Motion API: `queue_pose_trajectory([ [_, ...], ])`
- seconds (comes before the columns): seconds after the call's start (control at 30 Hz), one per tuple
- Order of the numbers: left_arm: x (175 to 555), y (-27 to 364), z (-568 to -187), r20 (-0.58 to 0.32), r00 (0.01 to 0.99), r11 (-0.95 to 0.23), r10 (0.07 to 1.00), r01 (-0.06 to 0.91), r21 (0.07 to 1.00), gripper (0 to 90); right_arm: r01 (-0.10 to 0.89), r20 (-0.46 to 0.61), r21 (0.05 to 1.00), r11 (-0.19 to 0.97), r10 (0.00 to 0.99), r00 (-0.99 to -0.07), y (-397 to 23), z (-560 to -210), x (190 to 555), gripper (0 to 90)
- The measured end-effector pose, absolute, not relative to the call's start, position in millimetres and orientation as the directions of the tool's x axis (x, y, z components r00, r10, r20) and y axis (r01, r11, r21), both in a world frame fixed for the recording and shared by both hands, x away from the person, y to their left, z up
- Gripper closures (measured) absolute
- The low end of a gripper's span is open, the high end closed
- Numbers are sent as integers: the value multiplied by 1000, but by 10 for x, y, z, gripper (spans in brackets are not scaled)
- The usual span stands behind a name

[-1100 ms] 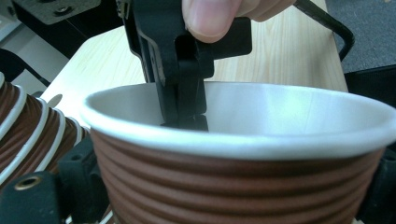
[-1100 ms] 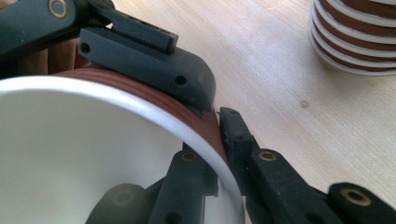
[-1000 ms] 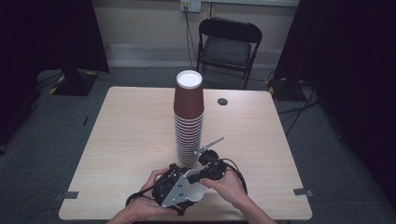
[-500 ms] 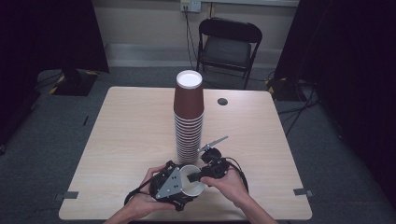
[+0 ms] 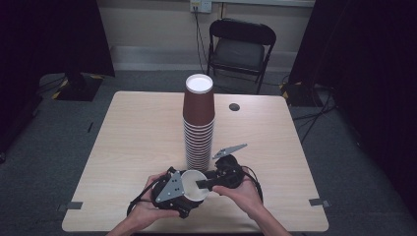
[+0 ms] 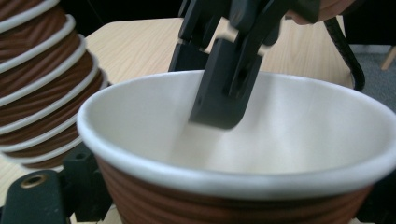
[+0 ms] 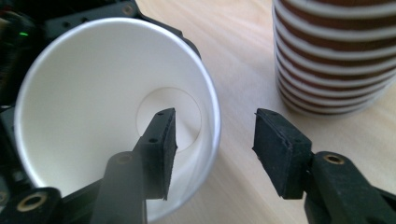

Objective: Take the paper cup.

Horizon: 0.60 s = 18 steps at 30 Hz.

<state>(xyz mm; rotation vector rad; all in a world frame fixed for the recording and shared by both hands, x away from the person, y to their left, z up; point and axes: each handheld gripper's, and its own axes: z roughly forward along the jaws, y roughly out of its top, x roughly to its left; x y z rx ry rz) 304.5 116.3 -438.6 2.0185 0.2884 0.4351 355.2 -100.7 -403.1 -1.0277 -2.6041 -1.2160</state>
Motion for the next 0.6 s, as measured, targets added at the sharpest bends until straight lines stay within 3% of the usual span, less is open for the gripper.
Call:
queue_pose_trajectory([
  [0.23,3096,1273,-4347,123,897,-420,423,74,904,107,522,304,763,383,500,-811,-1098,-3931,3505,459],
  [0.6,3166,1497,-4286,55,858,-345,510,146,927,108,488,299,835,253,536,-789,-1362,-3899,3506,450],
])
